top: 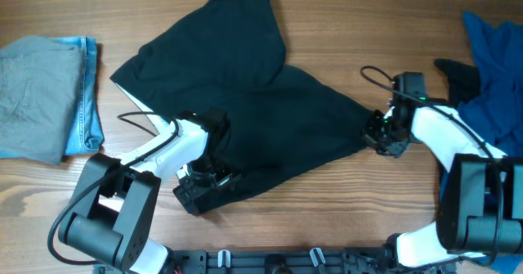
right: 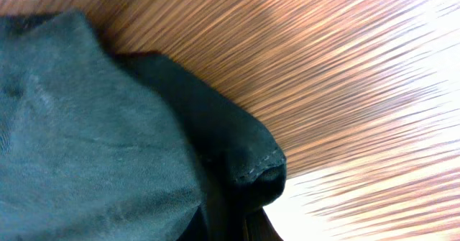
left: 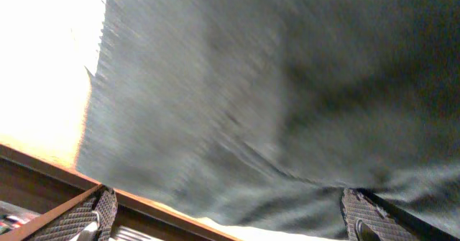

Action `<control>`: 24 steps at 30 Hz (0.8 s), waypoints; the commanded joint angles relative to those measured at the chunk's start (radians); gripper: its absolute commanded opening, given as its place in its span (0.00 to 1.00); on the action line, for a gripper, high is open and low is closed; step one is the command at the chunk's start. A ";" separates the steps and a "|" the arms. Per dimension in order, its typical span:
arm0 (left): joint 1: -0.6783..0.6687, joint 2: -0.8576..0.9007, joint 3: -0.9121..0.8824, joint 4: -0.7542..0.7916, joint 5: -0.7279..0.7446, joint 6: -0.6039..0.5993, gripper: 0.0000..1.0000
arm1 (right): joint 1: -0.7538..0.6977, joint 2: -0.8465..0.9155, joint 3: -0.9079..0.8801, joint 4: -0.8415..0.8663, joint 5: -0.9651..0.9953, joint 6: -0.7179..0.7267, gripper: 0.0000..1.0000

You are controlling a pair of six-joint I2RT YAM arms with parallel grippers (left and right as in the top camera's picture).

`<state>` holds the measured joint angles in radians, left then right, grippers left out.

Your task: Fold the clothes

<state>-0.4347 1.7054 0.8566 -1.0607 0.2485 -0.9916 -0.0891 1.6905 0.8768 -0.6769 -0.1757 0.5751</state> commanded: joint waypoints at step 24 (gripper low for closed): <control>-0.174 -0.002 -0.008 0.059 -0.082 -0.566 0.77 | -0.120 0.006 0.006 -0.004 0.056 -0.104 0.04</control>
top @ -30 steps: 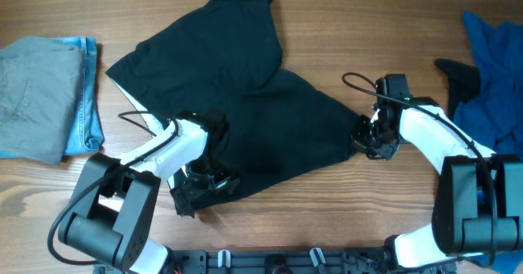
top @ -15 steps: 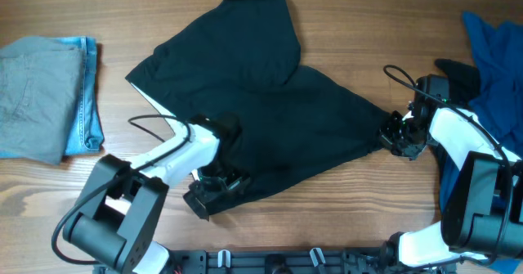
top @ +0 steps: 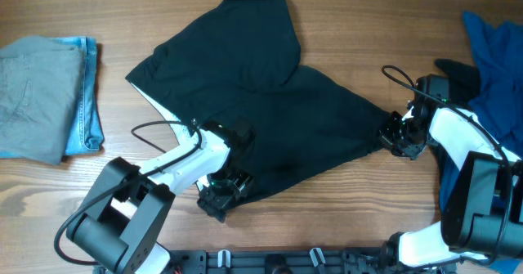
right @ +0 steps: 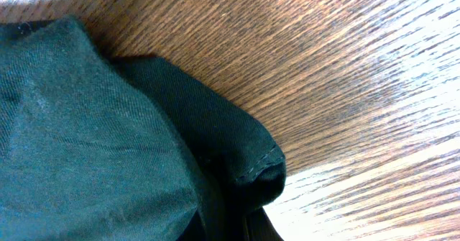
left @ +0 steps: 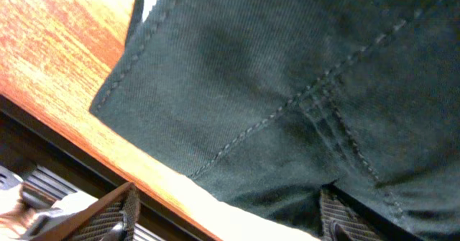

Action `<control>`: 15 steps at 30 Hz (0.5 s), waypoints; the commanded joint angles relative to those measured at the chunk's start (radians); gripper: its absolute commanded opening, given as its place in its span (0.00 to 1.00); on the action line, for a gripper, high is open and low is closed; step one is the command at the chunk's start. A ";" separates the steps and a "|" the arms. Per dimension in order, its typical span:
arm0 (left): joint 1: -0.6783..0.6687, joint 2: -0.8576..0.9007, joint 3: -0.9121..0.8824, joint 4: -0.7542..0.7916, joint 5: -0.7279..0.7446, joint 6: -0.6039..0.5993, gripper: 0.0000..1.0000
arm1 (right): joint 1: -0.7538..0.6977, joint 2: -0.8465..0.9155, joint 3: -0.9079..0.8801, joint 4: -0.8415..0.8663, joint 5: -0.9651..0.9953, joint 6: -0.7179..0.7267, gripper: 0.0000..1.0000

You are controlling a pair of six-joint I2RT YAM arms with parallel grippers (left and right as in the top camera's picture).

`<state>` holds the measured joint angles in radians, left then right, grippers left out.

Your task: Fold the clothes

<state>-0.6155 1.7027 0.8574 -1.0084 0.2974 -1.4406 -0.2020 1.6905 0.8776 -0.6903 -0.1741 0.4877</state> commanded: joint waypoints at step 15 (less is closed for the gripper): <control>0.138 -0.001 -0.009 -0.055 -0.216 -0.117 0.65 | -0.009 0.006 0.005 0.013 0.077 -0.008 0.04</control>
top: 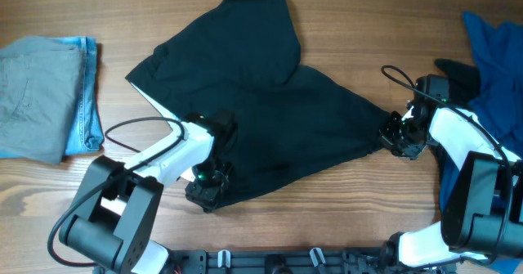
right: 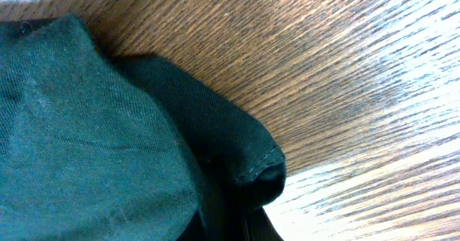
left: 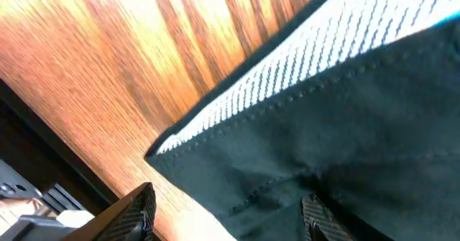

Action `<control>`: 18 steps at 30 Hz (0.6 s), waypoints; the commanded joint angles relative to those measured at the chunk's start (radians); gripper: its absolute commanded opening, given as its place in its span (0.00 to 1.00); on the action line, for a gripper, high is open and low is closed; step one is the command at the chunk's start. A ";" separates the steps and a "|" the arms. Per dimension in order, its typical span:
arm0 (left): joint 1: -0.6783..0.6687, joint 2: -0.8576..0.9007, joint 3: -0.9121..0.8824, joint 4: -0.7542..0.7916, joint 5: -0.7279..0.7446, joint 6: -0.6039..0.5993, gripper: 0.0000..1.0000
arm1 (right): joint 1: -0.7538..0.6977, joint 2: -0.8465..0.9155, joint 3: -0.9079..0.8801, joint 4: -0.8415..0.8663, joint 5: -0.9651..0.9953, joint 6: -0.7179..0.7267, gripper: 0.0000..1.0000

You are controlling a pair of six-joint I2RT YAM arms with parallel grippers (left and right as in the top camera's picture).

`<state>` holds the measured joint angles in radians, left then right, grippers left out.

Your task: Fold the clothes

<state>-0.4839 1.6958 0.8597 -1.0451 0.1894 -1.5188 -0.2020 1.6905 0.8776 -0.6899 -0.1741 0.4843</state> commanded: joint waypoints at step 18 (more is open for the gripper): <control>-0.035 0.006 -0.069 0.028 0.034 -0.109 0.22 | -0.011 0.006 0.005 0.009 0.073 -0.011 0.04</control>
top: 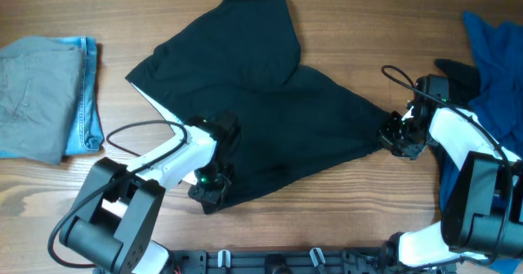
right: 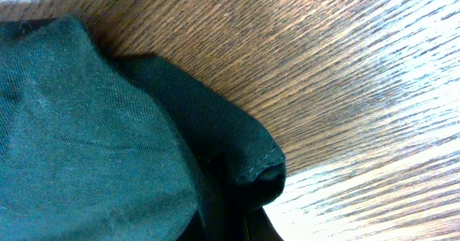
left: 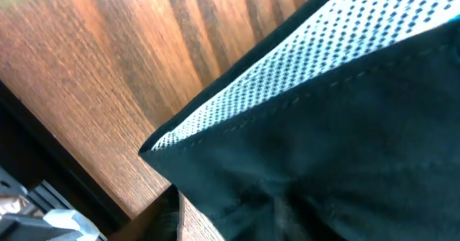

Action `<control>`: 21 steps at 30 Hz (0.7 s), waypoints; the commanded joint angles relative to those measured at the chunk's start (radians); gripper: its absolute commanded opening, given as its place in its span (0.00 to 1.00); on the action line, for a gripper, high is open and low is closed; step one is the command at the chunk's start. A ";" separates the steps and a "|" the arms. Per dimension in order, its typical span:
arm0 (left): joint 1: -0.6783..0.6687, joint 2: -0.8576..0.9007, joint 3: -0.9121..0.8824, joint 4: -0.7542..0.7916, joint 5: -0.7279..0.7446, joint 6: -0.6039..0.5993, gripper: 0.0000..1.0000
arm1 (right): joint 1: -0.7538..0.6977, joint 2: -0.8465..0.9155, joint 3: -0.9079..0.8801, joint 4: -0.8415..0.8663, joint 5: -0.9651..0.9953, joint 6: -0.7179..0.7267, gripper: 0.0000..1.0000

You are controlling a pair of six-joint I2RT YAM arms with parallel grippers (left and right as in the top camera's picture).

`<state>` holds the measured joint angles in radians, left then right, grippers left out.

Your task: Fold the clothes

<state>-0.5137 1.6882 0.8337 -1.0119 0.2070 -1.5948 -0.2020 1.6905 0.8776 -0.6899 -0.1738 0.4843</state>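
Observation:
A black garment [top: 261,102] lies spread across the middle of the wooden table [top: 343,20]. My left gripper [top: 210,190] sits at its near-left corner. In the left wrist view the hem [left: 237,137] shows a white mesh lining [left: 316,61], and the cloth puckers into the left gripper [left: 280,219], which is shut on it. My right gripper [top: 395,140] is shut on the garment's right corner. That bunched corner [right: 251,162] fills the right wrist view, above the right gripper [right: 244,223].
A folded grey garment [top: 33,94] lies on blue denim [top: 90,94] at the far left. A pile of blue clothes [top: 494,61] with a dark piece [top: 459,74] lies at the far right, close behind the right arm. The table's front edge runs just below the left gripper.
The left gripper's fingers stood apart around the hem corner. Now they are shut on it and the cloth puckers between them. The right gripper and the garment have not moved.
At first the garment lay further left, with the right gripper holding its right corner and the left one open under the near hem. Then garment and right gripper were further right. The left gripper was at the near-left corner, open, and now grips it.

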 commanded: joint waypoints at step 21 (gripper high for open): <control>0.103 -0.249 0.042 -0.325 -0.264 0.313 0.04 | -0.019 -0.163 0.111 -0.202 0.061 -0.064 0.04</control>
<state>-0.4385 1.5303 0.8318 -1.2373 0.1688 -1.4132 -0.2016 1.6463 0.8890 -0.8726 -0.1879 0.4397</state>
